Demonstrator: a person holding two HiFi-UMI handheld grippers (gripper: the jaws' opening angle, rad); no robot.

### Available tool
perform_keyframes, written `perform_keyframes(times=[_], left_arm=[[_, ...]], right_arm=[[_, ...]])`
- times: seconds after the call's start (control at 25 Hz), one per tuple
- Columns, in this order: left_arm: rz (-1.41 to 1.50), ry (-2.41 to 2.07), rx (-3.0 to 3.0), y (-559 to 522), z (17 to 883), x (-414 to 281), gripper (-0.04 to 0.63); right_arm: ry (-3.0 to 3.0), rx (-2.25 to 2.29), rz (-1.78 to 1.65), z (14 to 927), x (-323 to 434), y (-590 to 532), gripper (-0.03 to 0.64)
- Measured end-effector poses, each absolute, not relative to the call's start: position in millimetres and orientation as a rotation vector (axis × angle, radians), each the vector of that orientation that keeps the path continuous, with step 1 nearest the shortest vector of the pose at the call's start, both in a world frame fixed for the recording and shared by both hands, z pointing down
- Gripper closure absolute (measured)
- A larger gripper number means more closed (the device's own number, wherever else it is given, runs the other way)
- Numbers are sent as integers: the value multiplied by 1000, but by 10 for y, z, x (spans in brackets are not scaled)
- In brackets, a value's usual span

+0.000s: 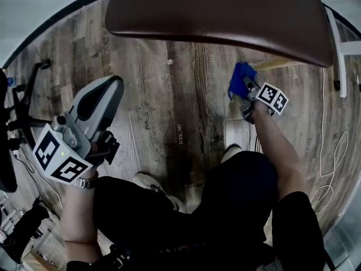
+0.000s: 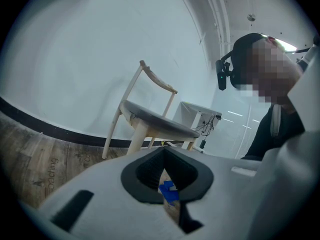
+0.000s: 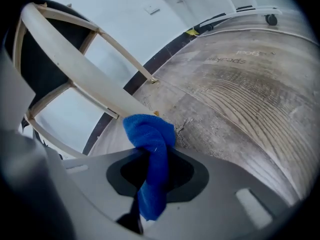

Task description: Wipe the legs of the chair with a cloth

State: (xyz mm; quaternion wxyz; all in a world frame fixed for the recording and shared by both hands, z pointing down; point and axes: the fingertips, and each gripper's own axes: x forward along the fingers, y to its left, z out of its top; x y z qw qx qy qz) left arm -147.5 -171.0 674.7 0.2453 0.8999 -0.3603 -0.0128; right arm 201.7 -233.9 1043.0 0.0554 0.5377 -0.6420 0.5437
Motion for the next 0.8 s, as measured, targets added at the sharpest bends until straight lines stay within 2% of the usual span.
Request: perform_keyframes(times=[0.4, 0.6, 0.8], left_arm=[[-103, -963, 2490, -1675, 6583, -1460, 597], [-114, -960, 2515, -1666, 6506, -1406, 597], [-127, -1028, 2441, -1636, 6446, -1505, 597]], right_arm=[[-1969, 1651, 1608, 10161, 2139, -2326, 537], [-2132, 1638, 1400, 9427, 2329, -2390, 537], [-2345, 1638, 1137, 8296, 2386, -2511, 537]])
